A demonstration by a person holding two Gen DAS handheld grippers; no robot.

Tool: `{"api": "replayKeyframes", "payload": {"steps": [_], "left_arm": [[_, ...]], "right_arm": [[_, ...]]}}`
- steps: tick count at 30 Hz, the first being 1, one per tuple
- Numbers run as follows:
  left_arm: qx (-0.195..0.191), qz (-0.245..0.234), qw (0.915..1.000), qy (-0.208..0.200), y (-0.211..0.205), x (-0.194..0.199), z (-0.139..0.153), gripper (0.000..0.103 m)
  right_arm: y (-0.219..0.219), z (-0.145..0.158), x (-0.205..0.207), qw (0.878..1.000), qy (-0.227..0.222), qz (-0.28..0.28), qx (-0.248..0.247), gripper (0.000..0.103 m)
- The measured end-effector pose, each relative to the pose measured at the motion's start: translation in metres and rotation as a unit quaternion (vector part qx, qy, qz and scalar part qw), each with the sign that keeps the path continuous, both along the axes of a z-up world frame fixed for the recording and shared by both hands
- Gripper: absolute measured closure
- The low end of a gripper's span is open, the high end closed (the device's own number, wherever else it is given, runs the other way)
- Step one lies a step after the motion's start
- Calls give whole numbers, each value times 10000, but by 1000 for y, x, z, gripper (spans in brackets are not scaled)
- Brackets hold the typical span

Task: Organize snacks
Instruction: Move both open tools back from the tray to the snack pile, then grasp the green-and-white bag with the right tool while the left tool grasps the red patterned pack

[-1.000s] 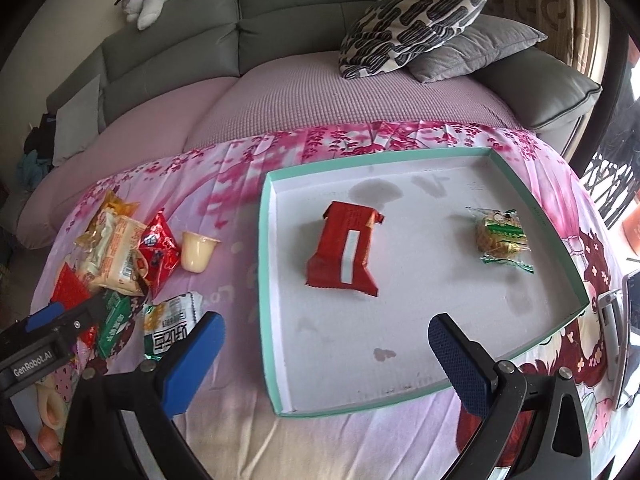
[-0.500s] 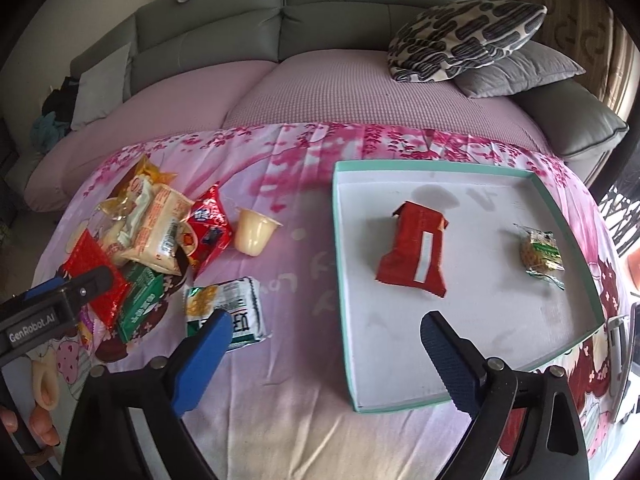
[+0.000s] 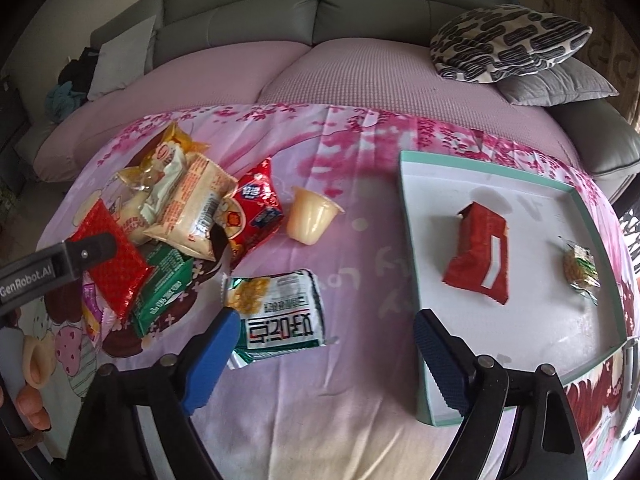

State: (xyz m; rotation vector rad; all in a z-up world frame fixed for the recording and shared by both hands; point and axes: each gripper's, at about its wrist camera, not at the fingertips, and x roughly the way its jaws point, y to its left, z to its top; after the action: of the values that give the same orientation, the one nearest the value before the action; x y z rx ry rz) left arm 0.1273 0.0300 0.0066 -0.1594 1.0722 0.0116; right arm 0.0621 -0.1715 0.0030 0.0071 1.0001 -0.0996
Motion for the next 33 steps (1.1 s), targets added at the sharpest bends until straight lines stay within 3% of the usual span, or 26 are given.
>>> {"api": "replayKeyframes", "payload": {"steps": [6, 10, 19, 26, 33], "left_arm": [[-343, 110, 9992, 144, 7, 10, -14, 8], [-376, 159, 9991, 141, 6, 13, -20, 17], [-184, 63, 9998, 23, -4, 17, -20, 18], [-48, -200, 9998, -79, -21, 18, -18, 32], [85, -339, 9994, -30, -32, 18, -18, 35]], "right_arm": [[10, -14, 11, 9999, 117, 122, 35, 14], [14, -24, 16, 9996, 213, 180, 54, 14], [18, -40, 22, 9989, 303, 296, 196, 17], [17, -43, 23, 9986, 258, 359, 306, 26], [12, -40, 20, 9987, 189, 311, 363, 33]]}}
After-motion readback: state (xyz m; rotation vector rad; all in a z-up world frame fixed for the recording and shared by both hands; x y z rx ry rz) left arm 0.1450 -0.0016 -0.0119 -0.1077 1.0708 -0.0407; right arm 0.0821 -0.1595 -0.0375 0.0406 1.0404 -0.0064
